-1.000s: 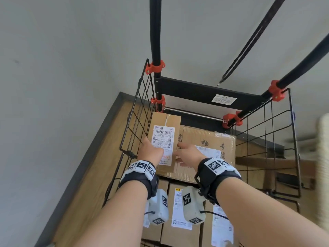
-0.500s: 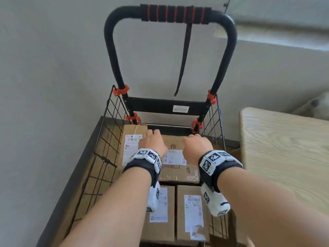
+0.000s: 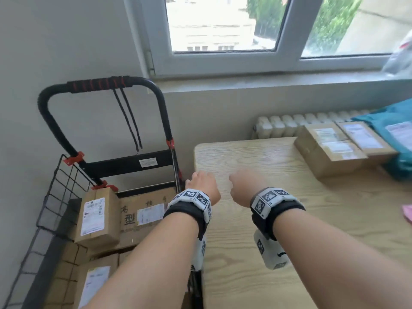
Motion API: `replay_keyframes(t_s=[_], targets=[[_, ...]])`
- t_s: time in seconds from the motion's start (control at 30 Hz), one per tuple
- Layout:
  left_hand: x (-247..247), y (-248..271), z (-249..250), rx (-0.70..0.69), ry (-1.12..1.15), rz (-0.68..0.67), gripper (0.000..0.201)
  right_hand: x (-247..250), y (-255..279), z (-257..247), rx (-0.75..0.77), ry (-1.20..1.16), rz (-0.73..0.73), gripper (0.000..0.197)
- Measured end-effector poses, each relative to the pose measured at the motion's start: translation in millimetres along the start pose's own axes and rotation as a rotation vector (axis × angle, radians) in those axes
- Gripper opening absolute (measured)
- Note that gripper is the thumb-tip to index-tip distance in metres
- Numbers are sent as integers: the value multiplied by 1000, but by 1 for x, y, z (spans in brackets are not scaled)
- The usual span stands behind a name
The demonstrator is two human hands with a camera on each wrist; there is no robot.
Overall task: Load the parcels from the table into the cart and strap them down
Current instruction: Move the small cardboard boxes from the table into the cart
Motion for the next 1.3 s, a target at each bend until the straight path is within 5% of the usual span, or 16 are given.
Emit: replay_keyframes(t_s=[0.33,0.6,0.93,1.3], targets=[[-45,51,196,-132,-95,-29,47,-19,126,175,-177,-20,46,30],[-76,59,284,-167,-66,-36,50,-41,175,269,-308,-65,21,32],[-108,0,346,-171,72,-28,44,-81,170,342,-418,-176,-39,42],[-91,-115,379,-41,253,-46,64,-81,78,413,-413,-243,-66,45]])
Point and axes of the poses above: each hand's wrist, its own y-axis away from the middle knuckle, its own x-axis out of the back of the hand, z = x × y, the point moved 3 cm from there along -y, towards the middle knuckle, and after that the axes turned 12 degrees about y, right-handed, at the moved point
